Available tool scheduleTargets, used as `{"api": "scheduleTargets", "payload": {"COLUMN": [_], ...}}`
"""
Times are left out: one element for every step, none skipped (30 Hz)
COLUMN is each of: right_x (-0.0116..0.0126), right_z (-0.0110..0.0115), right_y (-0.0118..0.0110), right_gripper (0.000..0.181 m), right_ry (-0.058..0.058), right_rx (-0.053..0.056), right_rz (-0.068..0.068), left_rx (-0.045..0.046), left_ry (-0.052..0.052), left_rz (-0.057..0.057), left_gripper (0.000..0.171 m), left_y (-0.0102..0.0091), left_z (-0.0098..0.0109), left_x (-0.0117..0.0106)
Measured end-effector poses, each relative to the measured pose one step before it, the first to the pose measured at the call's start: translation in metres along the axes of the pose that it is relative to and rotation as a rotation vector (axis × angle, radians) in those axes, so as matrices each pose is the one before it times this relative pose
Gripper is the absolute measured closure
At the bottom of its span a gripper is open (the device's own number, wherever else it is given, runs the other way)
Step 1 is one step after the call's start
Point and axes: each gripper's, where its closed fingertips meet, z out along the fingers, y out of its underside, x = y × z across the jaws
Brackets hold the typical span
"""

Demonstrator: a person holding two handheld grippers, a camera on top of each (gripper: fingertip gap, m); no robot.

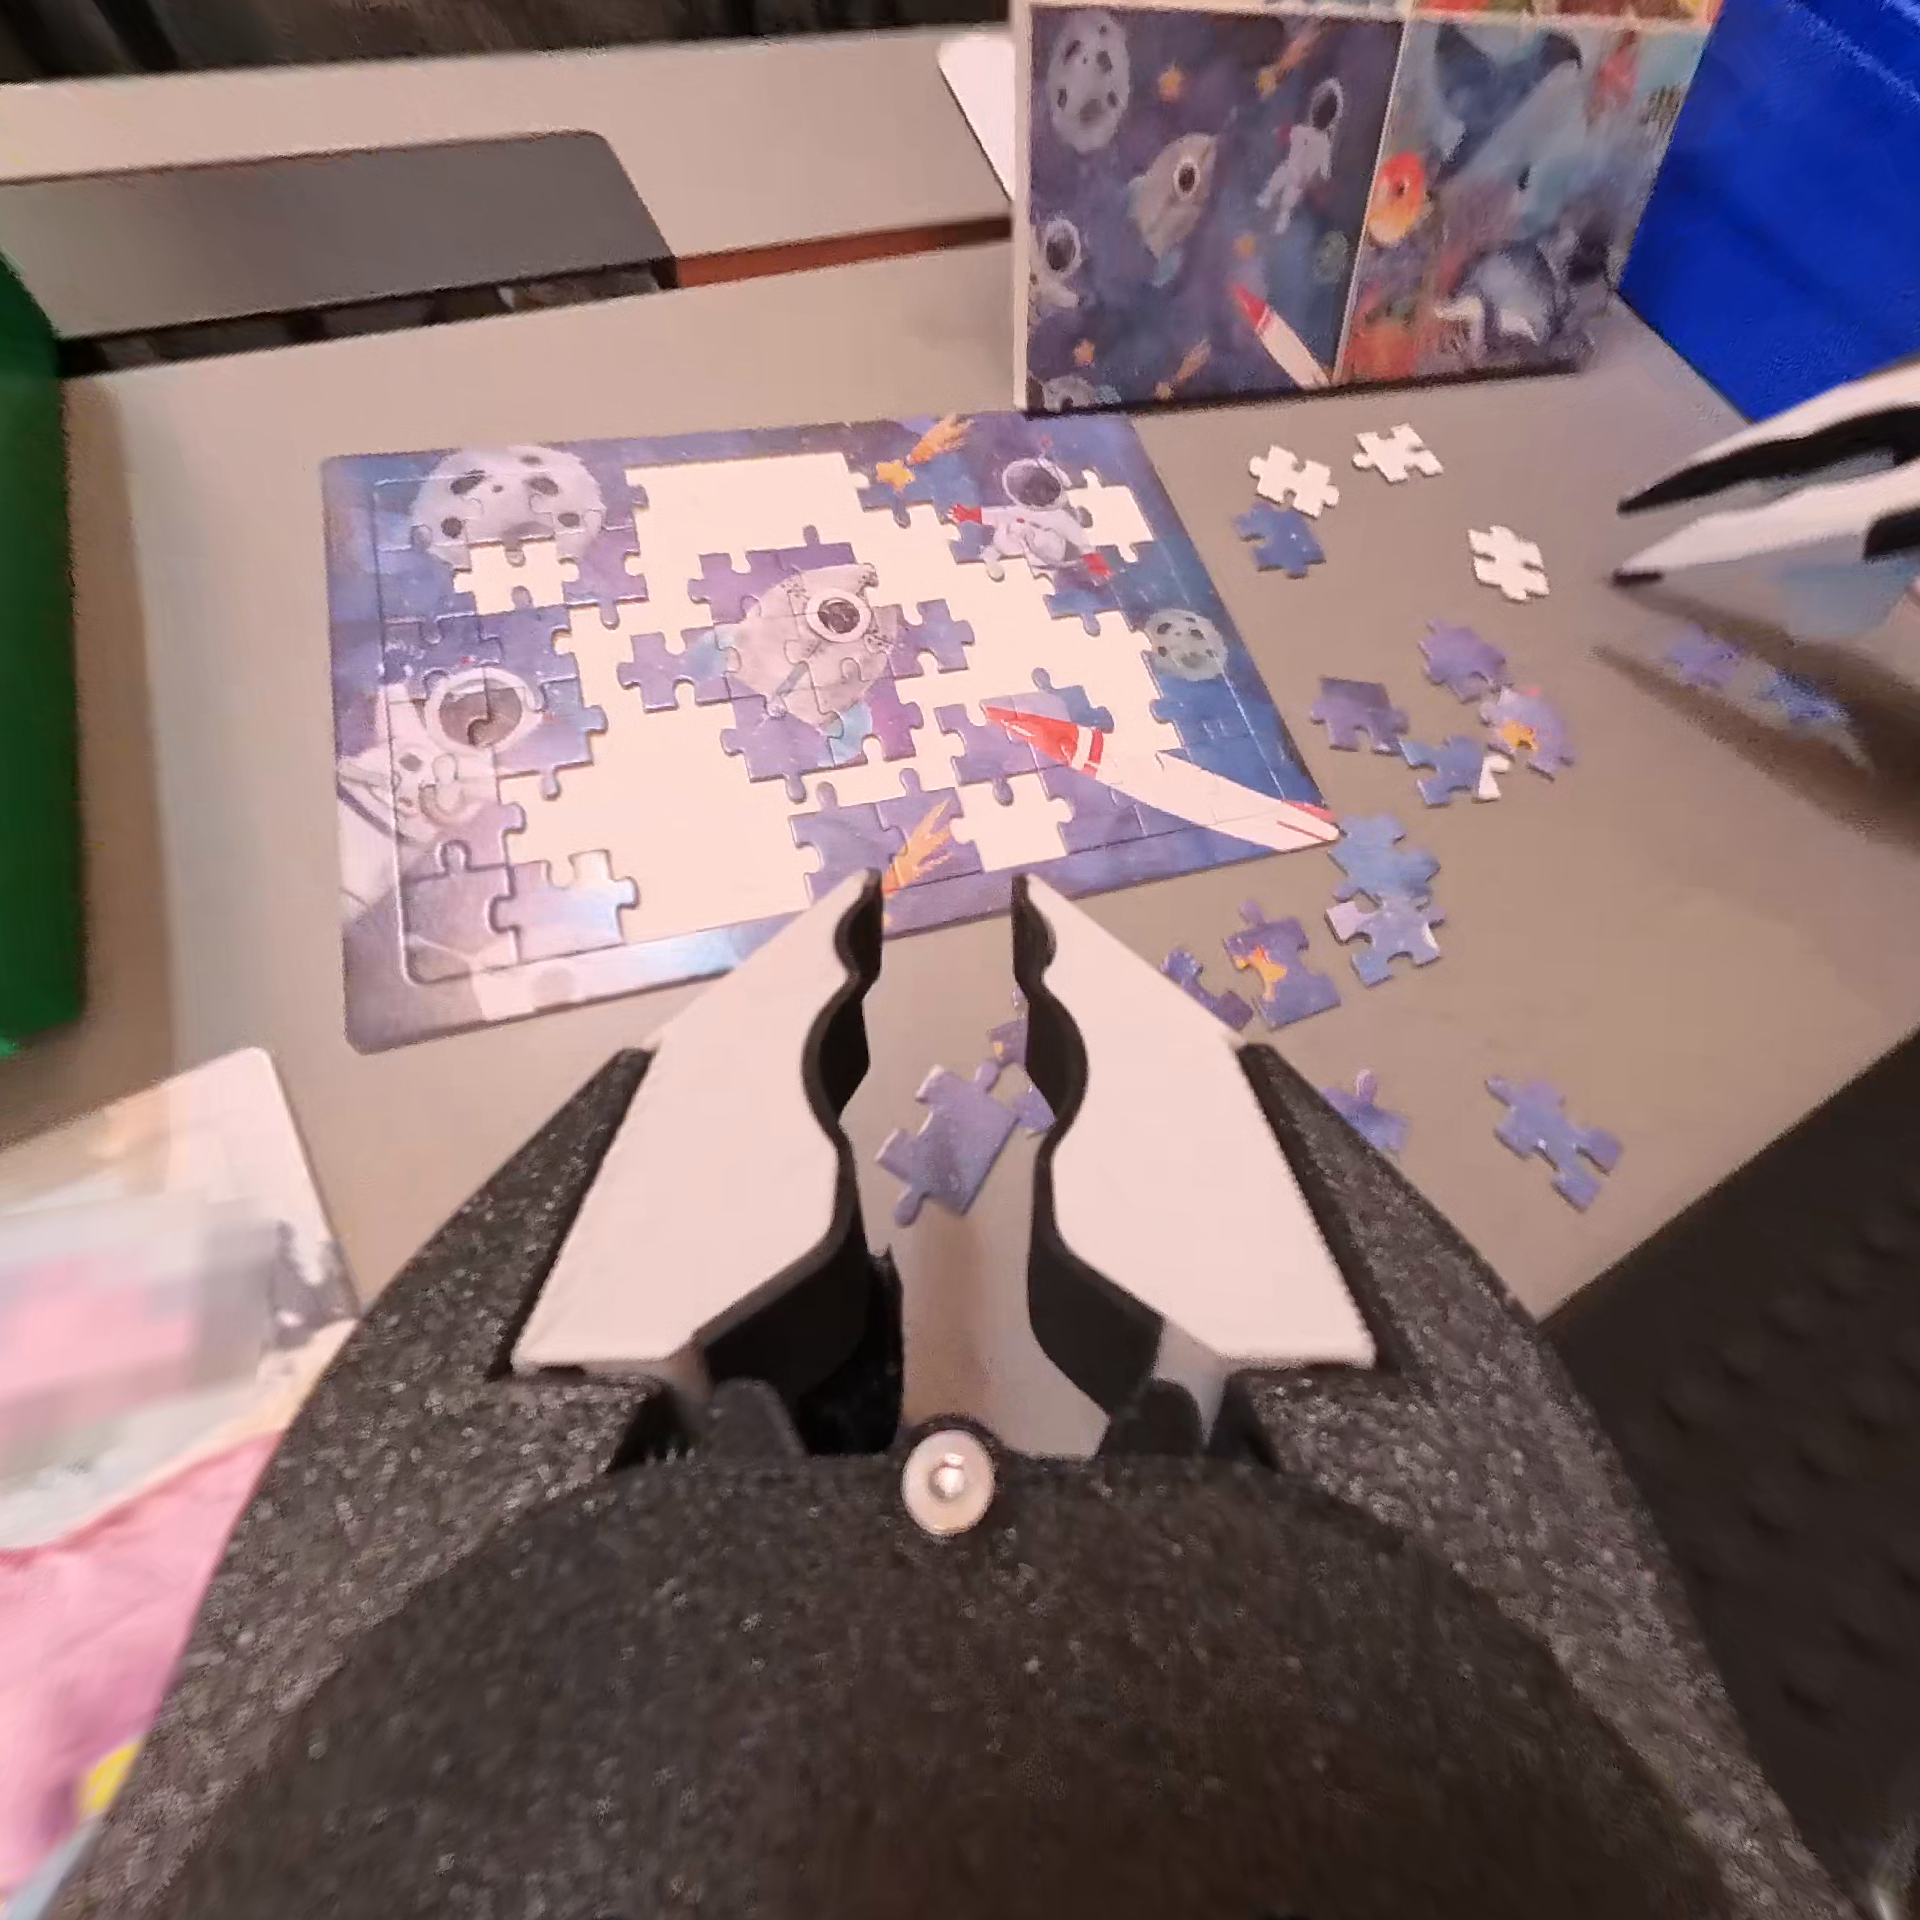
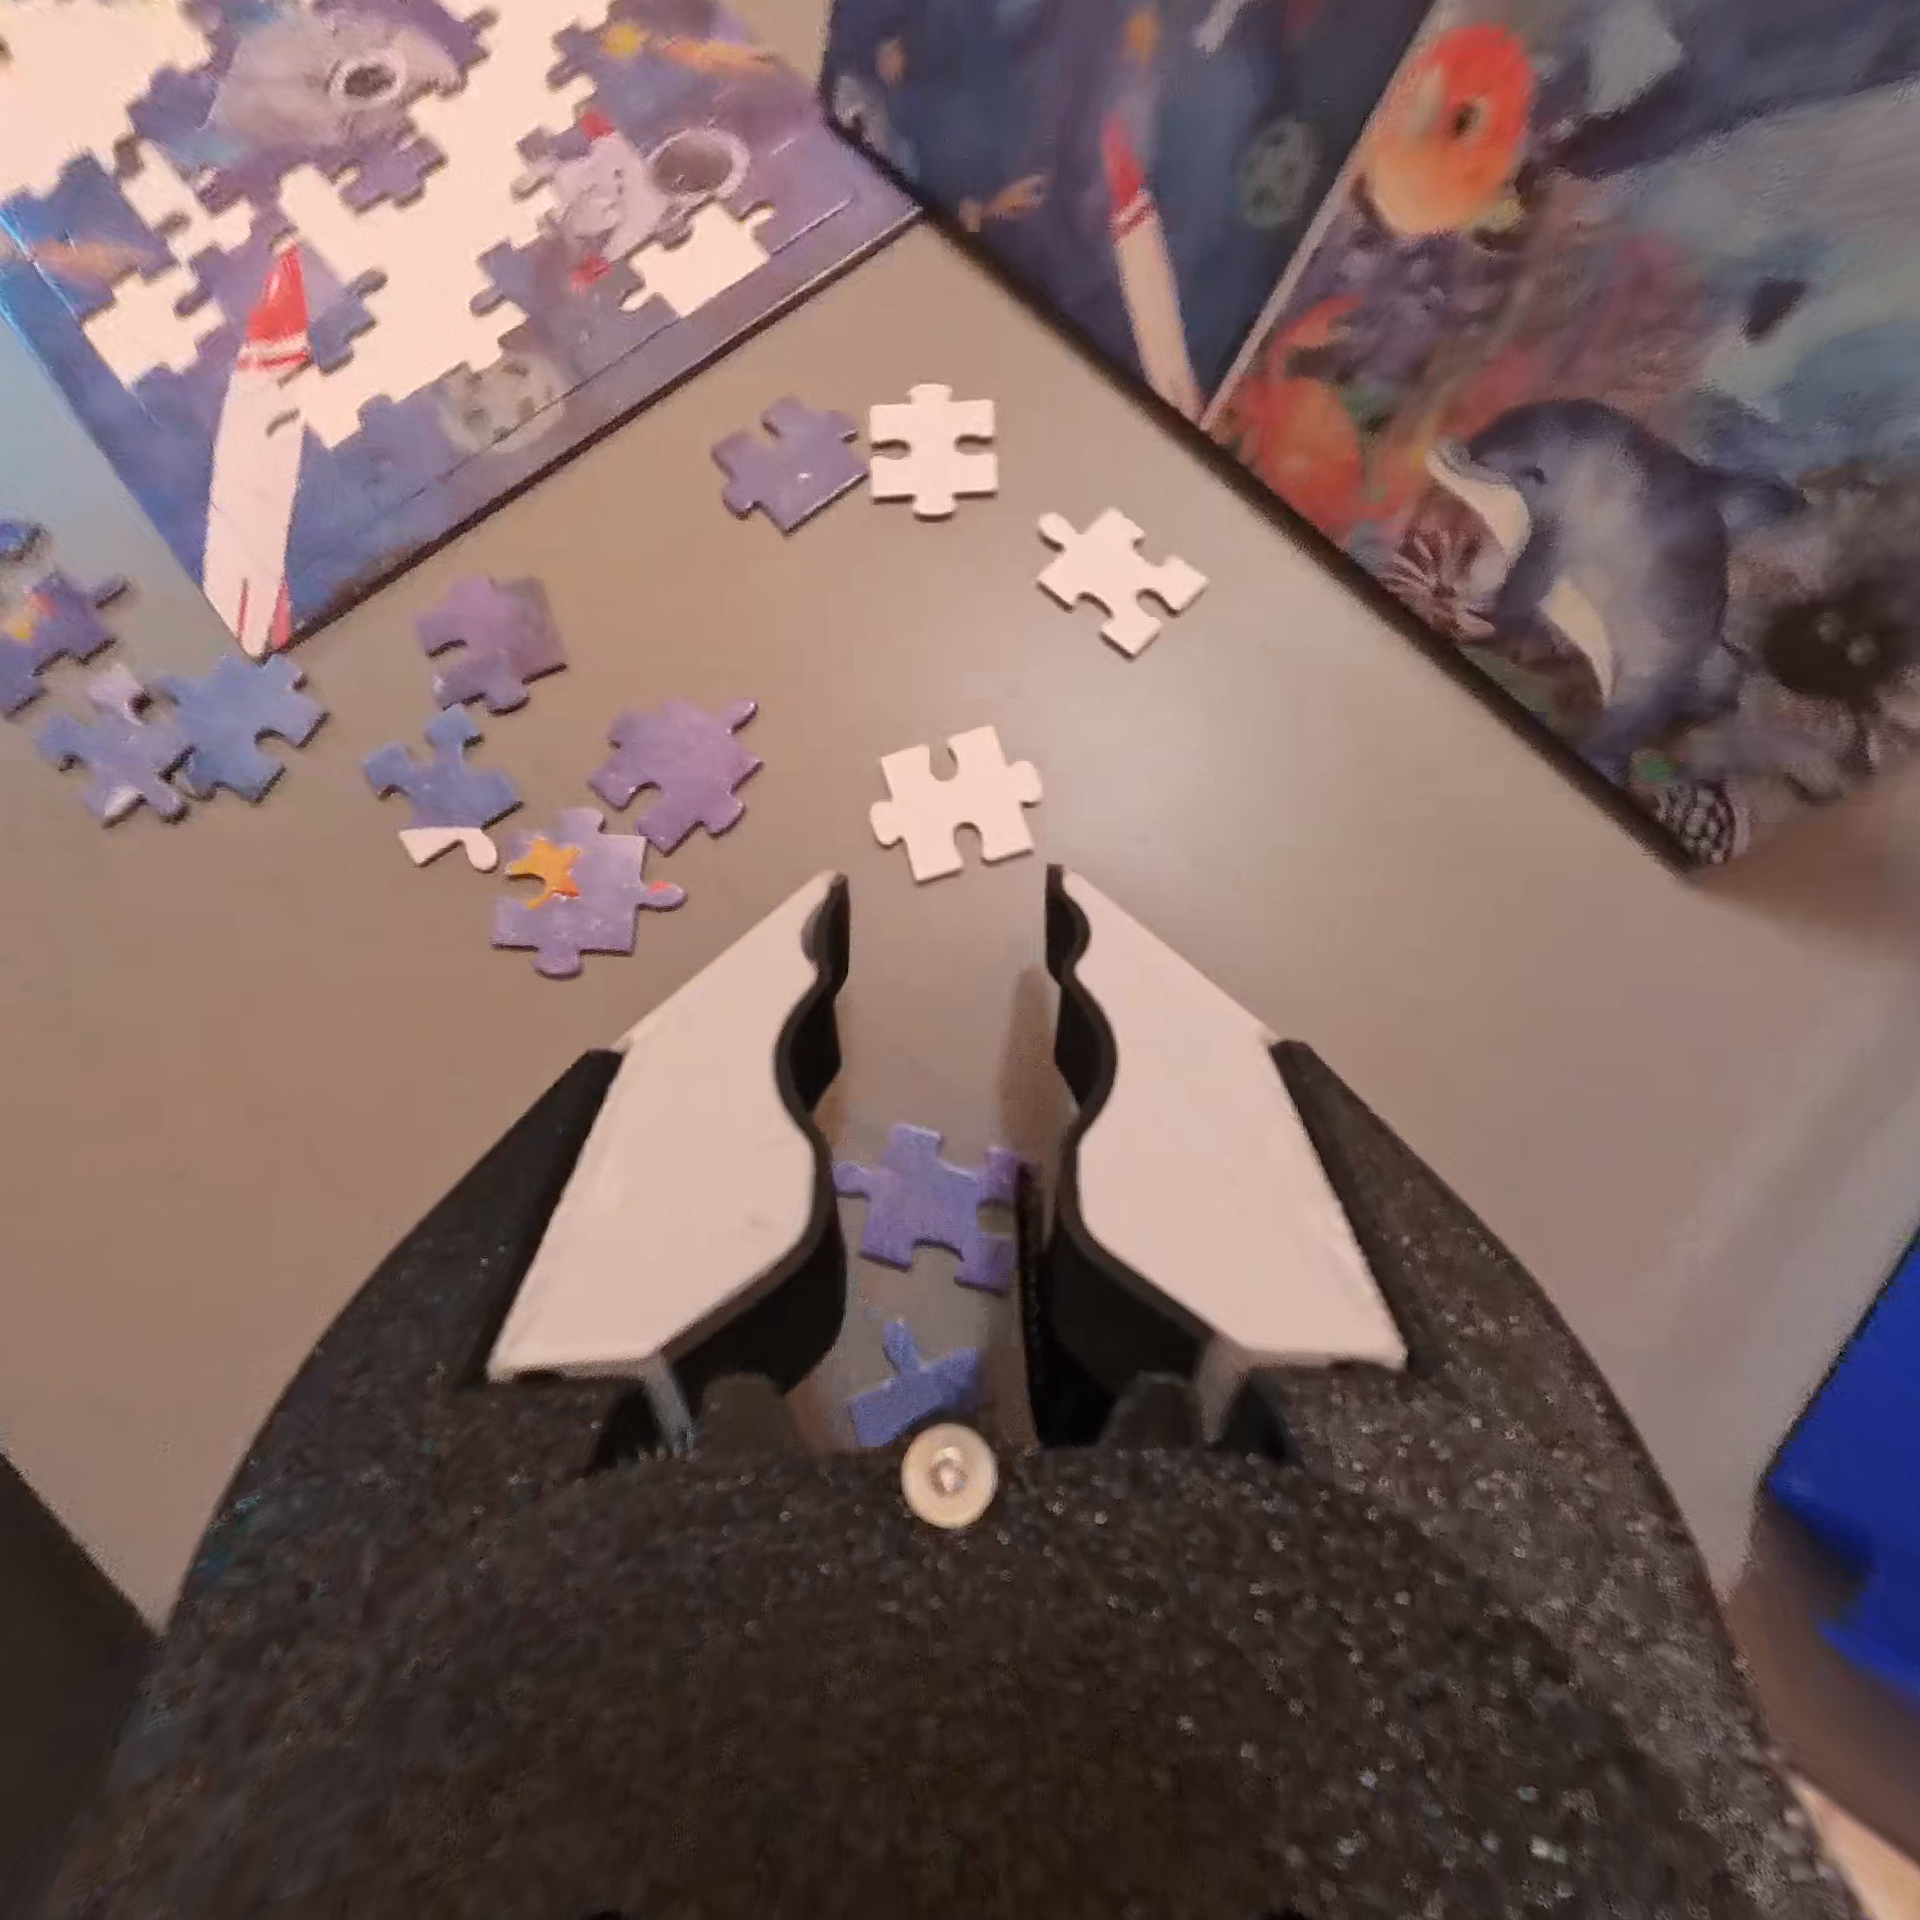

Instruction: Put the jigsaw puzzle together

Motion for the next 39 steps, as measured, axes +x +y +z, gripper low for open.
{"api": "scheduleTargets", "payload": {"right_x": [-0.00078, 0.00212, 0.00166, 0.00077, -0.00089, -0.00114, 0.00179, 0.00197, 0.00161, 0.00097, -0.00301, -0.00003, -0.001, -0.00474, -0.00132, -0.00007, -0.00003, 0.00135, 0.00109, 0.00018, -0.00043, -0.00101, -0.00416, -0.00031, -0.00037, -0.00003, 0.00042, 0.00023, 0.00003, 0.00099, 0.00052, 0.00029, -0.00015, -0.00386, -0.0064, -0.00964, -0.01586, -0.01775, -0.01708], "right_z": [0.00409, 0.00368, 0.0035, 0.00288, 0.00213, 0.00204, 0.00091, 0.00043, 0.00086, 0.00157, 0.00286, 0.00379, 0.00322, 0.00131, 0.0008, 0.00015, 0.0, -0.00039, 0.00001, -0.00022, -0.00032, -0.00022, -0.00042, -0.00072, -0.00103, -0.0011, -0.00119, -0.00114, -0.00136, -0.00219, -0.00242, -0.00254, -0.00287, -0.00205, -0.00297, -0.00305, -0.00404, -0.00295, -0.00031], "right_y": [-0.00148, -0.00136, -0.00167, -0.00045, 0.00073, 0.00047, 0.00162, 0.00171, 0.00027, 0.00024, 0.00088, 0.00005, 0.00013, -0.0026, -0.0004, 0.00056, 0.00017, 0.00006, -0.00003, 0.0002, 0.00014, 0.00034, 0.00128, 0.0007, 0.00129, 0.00165, 0.00161, 0.00172, 0.00087, 0.0003, 0.00025, -0.0011, -0.00196, -0.00357, -0.0056, -0.00728, -0.01123, -0.01183, -0.00995], "right_gripper": [0.143, 0.142, 0.143, 0.147, 0.151, 0.148, 0.146, 0.145, 0.145, 0.145, 0.143, 0.142, 0.143, 0.152, 0.155, 0.155, 0.155, 0.158, 0.16, 0.161, 0.162, 0.166, 0.179, 0.18, 0.18, 0.18, 0.18, 0.18, 0.18, 0.18, 0.18, 0.18, 0.18, 0.18, 0.18, 0.18, 0.18, 0.18, 0.18], "right_ry": [0.0245, 0.0282, 0.0116, -0.0097, -0.0342, -0.0377, -0.0157, -0.0113, -0.0069, -0.0058, -0.0229, 0.0043, 0.005, -0.022, -0.0064, -0.0082, -0.0094, 0.003, 0.0045, 0.003, 0.001, -0.0042, -0.0228, 0.0045, 0.0012, 0.0015, 0.0035, 0.0023, 0.0014, 0.0072, 0.0036, 0.0039, -0.0018, -0.028, -0.0484, -0.0683, -0.1053, -0.1112, -0.1013], "right_rx": [-0.0165, -0.0176, -0.0107, -0.0126, -0.0124, -0.0066, -0.0109, -0.017, -0.0142, -0.0217, -0.0313, -0.0279, -0.0287, -0.0029, -0.0105, -0.0095, -0.001, 0.0053, 0.0061, 0.0054, 0.0065, 0.0066, 0.003, 0.0082, 0.0025, -0.0004, -0.0005, -0.0009, 0.0027, 0.0072, 0.0071, 0.0137, 0.0183, 0.0274, 0.0402, 0.0474, 0.0679, 0.0677, 0.0531], "right_rz": [-0.0463, -0.0357, -0.0162, 0.0079, 0.028, 0.0304, 0.0099, -0.008, -0.0134, -0.0154, -0.0235, -0.0311, -0.0312, -0.0122, -0.0057, 0.0087, 0.0079, 0.0055, 0.0078, 0.0016, -0.0008, 0.0001, -0.0028, 0.0006, 0.0031, 0.0045, 0.0022, 0.0028, 0.0017, 0.0018, 0.0023, 0.001, 0.0013, 0.0071, 0.0219, 0.0337, 0.0373, 0.0381, 0.0329], "left_rx": [0.02927, 0.02598, 0.02957, 0.03537, 0.03806, 0.0332, 0.02414, 0.01615, 0.0137, 0.01679, 0.01332, 0.00013, -0.0057, -0.00016, 0.00207, -0.00403, -0.00801, -0.00607, -0.00413, -0.00401, -0.00299, -0.00147, -0.00088, -0.00045, 0.0008, 0.00192, 0.00191, 0.00237, 0.00333, 0.00232, 0.00134, 0.00256, 0.00244, 0.00073, -0.00014, -0.00007, 0.0004, 0.00034, -0.00112], "left_ry": [0.0072, 0.0379, 0.0435, 0.0556, 0.0944, 0.1227, 0.105, 0.0784, 0.0579, 0.027, 0.0067, 0.0073, 0.0102, 0.0022, -0.0062, -0.0081, -0.0096, -0.0108, -0.0079, -0.005, -0.0037, -0.0025, -0.0033, -0.0036, -0.0019, -0.0018, -0.0029, -0.0036, -0.0031, -0.0018, -0.0017, -0.0029, -0.0034, -0.0026, -0.0016, -0.0022, -0.0029, -0.0001, 0.0056], "left_rz": [-0.0074, -0.0012, -0.006, -0.0043, 0.0063, 0.0022, -0.0147, -0.0179, -0.0087, -0.002, -0.0005, -0.0031, -0.0033, 0.0019, 0.0072, 0.0074, 0.0059, 0.0054, 0.0046, 0.0035, 0.0026, 0.0017, 0.0009, 0.001, 0.0011, 0.0006, 0.0003, 0.0002, 0.0001, -0.0015, -0.0024, -0.001, -0.0002, -0.0012, -0.0034, -0.0041, -0.0025, -0.0017, -0.0027], "left_gripper": [0.147, 0.147, 0.147, 0.147, 0.147, 0.147, 0.147, 0.147, 0.147, 0.147, 0.147, 0.147, 0.147, 0.147, 0.147, 0.147, 0.147, 0.147, 0.147, 0.147, 0.147, 0.147, 0.147, 0.147, 0.147, 0.147, 0.147, 0.147, 0.147, 0.147, 0.147, 0.147, 0.147, 0.147, 0.147, 0.147, 0.147, 0.147, 0.147], "left_y": [0.00327, 0.00223, 0.00005, -0.00239, -0.00365, -0.00407, -0.00394, -0.00315, -0.00185, -0.00136, -0.0004, 0.00102, 0.00108, 0.00036, 0.0003, 0.00117, 0.00169, 0.00127, 0.00103, 0.00092, 0.00085, 0.00045, 0.00007, 0.00004, 0.00003, -0.00022, -0.00036, -0.00025, -0.00026, -0.00011, -0.00027, -0.00037, 0.00006, -0.0003, -0.00016, 0.00005, -0.00007, -0.00019, 0.0], "left_z": [0.00325, 0.00318, 0.00212, 0.00102, -0.00004, -0.00131, -0.0014, -0.00113, -0.00087, -0.00078, -0.00044, -0.00011, 0.00006, -0.00008, -0.00006, 0.00005, 0.00025, 0.00035, 0.0004, 0.00045, 0.00038, 0.00046, 0.00029, 0.00018, -0.00026, -0.00028, -0.00032, -0.00027, -0.00032, -0.00025, -0.00017, -0.00062, -0.00061, -0.00007, 0.00008, 0.00005, 0.00001, 0.00035, 0.00046], "left_x": [0.00662, 0.00974, 0.00909, 0.00983, 0.01528, 0.01909, 0.01588, 0.01179, 0.00867, 0.00388, 0.0003, 0.00029, 0.00146, 0.0009, -0.00034, -0.00088, -0.00112, -0.00135, -0.00111, -0.00081, -0.00072, -0.00042, -0.00047, -0.00052, -0.00013, -0.00011, -0.00033, -0.00079, -0.00075, -0.00063, -0.00069, -0.00047, -0.00038, -0.00057, -0.00069, -0.00072, -0.00083, -0.0001, 0.00083]}}
